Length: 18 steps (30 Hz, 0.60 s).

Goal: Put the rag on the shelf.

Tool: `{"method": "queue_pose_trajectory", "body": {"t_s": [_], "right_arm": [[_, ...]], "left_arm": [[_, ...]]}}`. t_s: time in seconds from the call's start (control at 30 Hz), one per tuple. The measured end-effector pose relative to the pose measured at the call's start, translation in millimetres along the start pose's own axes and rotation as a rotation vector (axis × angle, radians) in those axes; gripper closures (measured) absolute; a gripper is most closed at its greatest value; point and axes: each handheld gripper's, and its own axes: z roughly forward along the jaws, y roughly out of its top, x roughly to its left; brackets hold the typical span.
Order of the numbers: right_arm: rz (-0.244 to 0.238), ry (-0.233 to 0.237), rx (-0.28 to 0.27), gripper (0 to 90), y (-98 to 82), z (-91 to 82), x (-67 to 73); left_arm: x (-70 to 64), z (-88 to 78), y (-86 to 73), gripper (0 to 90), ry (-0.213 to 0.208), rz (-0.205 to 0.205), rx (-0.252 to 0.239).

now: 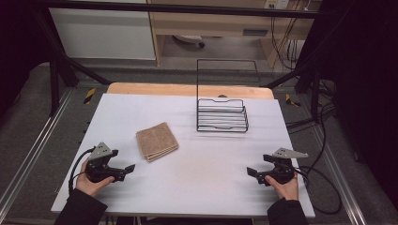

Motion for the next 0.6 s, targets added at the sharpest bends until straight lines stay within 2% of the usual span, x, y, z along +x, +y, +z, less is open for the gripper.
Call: {"method": "queue_pose_trajectory", "body": {"t_s": [0.6], "right_arm": [[-0.015,-0.005,0.018,0.5,-0.4,2.4,2.1]], "left_arm": [[-6.7,3.2,4.3,6.0,0.007,0.017,0.002]]}}
